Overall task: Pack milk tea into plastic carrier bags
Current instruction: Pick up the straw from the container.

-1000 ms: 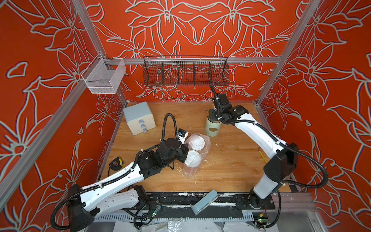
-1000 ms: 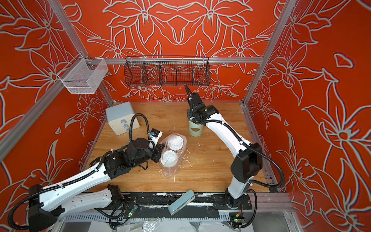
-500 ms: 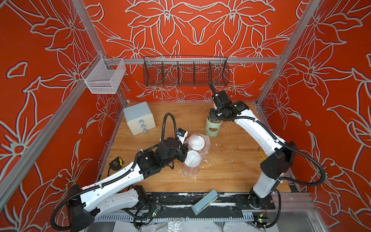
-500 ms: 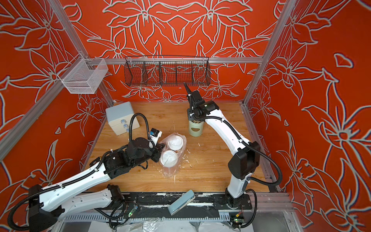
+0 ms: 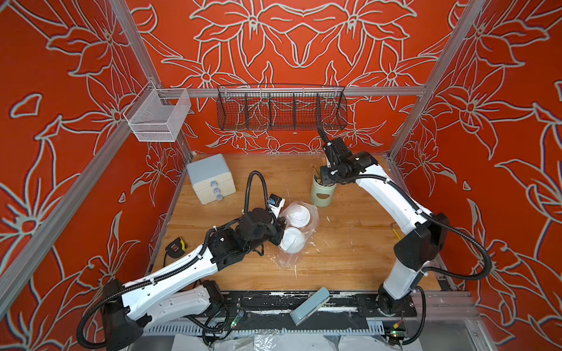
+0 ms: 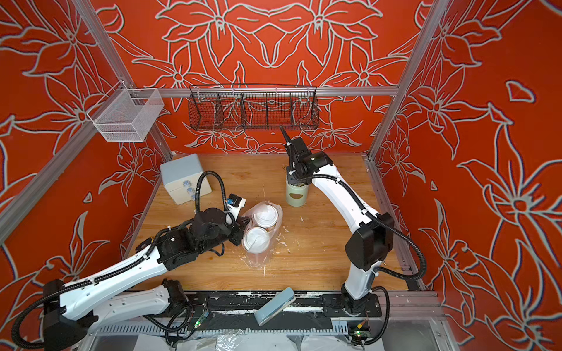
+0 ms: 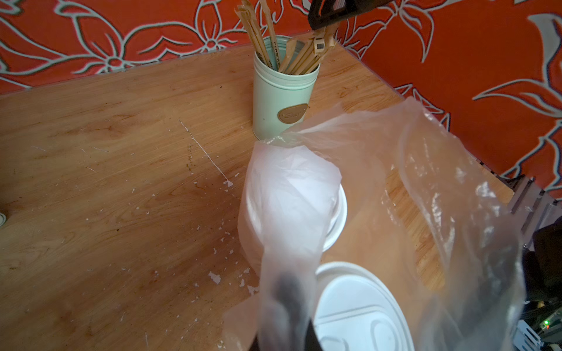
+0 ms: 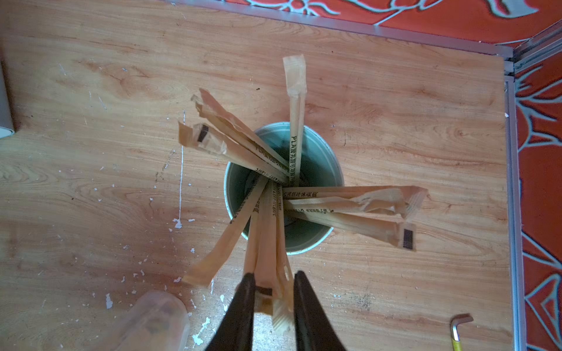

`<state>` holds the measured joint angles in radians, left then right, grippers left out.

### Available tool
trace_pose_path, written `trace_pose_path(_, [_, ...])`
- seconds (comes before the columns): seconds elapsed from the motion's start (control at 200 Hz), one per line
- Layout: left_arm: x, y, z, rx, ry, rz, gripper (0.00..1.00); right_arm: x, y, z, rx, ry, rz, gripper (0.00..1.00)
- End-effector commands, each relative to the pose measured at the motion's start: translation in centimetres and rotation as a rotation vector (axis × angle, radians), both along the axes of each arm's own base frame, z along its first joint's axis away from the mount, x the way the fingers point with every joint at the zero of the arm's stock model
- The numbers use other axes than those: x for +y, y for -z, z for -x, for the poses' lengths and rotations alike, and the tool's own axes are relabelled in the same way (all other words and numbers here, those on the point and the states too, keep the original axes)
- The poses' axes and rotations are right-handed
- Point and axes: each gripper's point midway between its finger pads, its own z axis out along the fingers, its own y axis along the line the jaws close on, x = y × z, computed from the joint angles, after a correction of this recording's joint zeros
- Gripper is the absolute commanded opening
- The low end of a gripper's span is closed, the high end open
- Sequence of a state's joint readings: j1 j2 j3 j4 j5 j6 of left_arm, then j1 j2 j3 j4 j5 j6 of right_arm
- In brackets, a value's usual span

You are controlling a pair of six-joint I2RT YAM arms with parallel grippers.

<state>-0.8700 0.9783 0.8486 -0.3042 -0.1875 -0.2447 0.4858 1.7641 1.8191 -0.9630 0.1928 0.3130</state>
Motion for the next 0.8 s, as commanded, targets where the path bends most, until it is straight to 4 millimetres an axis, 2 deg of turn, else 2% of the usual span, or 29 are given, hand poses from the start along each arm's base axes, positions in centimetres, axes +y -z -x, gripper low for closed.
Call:
trace_pose_path(0.0, [0.1, 0.2, -0.3, -0.002, -0.012, 0.01, 0.0, 0.2, 0.3, 0.0, 0.025, -0.013, -0.001, 0.25])
trace_pose_path(0.12, [0.1, 0.3, -0.3, 0.001, -0.013, 0.009, 0.0, 0.4, 0.6, 0.0, 0.03, -0.017, -0.011, 0.22])
trace_pose_path(0.305, [0.1, 0.4, -0.3, 0.003, -0.014, 0.01, 0.0, 0.3, 0.5, -0.1, 0.03, -0.014, -0.008, 0.0])
trace_pose_path(0.53, [0.2, 0.5, -0.3, 0.004, -0.017, 0.007, 0.0, 0.2, -0.3, -0.2, 0.009, -0.016, -0.009, 0.0])
trace_pose_path(0.796, [0.1, 0.5, -0.3, 0.003, -0.015, 0.012, 0.0, 0.3, -4.5, 0.0, -0.071, -0.043, -0.042, 0.0])
